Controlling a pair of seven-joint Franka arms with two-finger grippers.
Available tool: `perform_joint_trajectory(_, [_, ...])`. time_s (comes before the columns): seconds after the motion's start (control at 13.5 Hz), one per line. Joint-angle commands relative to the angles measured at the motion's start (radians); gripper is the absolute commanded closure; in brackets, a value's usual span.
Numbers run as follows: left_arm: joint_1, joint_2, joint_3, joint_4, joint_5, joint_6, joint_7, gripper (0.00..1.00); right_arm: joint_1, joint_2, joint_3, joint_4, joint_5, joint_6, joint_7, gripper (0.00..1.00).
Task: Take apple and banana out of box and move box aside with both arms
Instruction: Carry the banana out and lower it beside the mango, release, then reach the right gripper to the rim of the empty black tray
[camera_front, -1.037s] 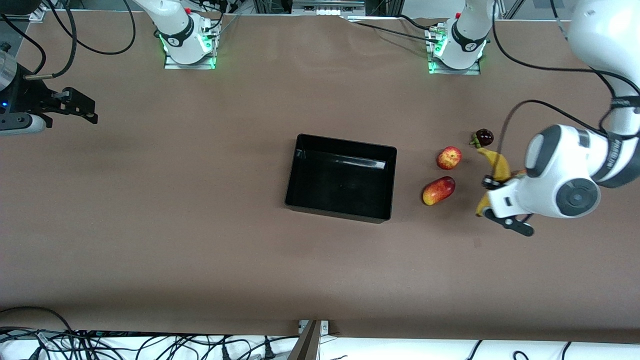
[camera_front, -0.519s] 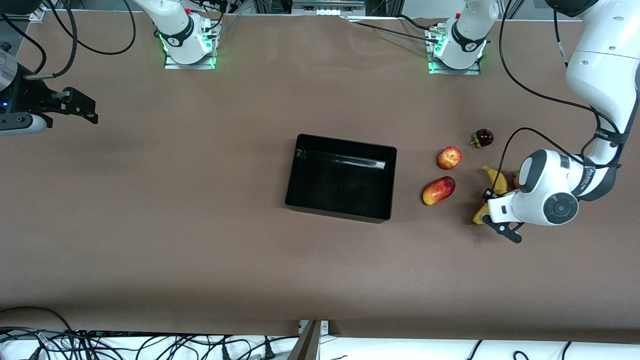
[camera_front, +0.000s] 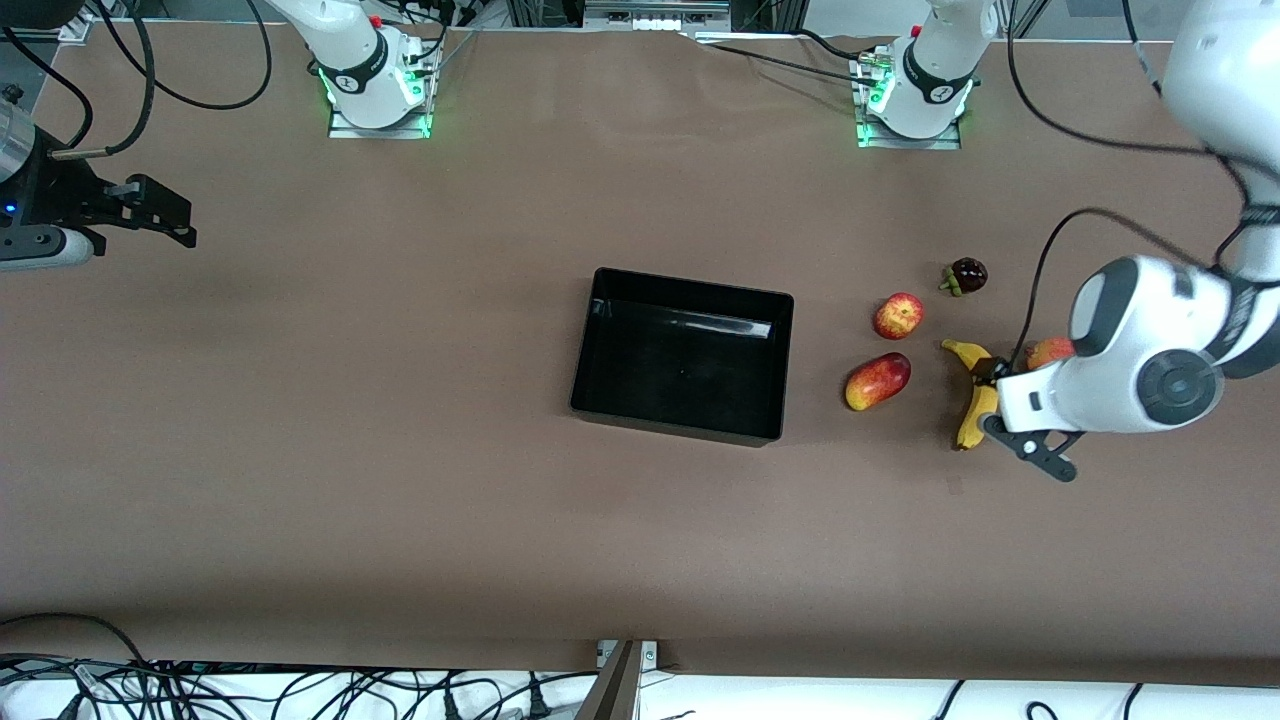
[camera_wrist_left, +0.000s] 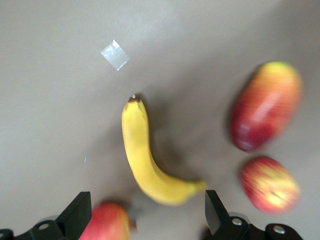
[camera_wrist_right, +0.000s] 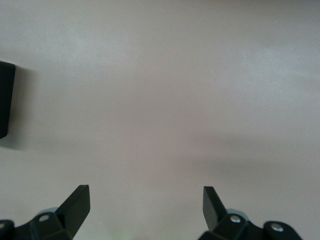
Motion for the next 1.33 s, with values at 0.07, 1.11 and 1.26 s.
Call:
perform_joint_trajectory(0.07, [-0.007,-0.042,-0.054,0.274,-0.061,-0.339,-0.016,0.0,-0.009,0.007,0.012,0.02,-0.015,0.003,0.006,0.0])
perform_joint_trajectory(1.11, [-0.388,-0.632,0.521,-0.216,-0.376,0.017,-0.361,0.0,0.214,0.157,0.026,0.028,0.053,0.015,0.099,0.0])
perform_joint_trajectory(1.26, [-0.428,-0.62,0.549,-0.219,-0.343,0.017,-0.362,0.0,0.305,0.208,0.026,0.031,0.041,0.038,0.227,0.0])
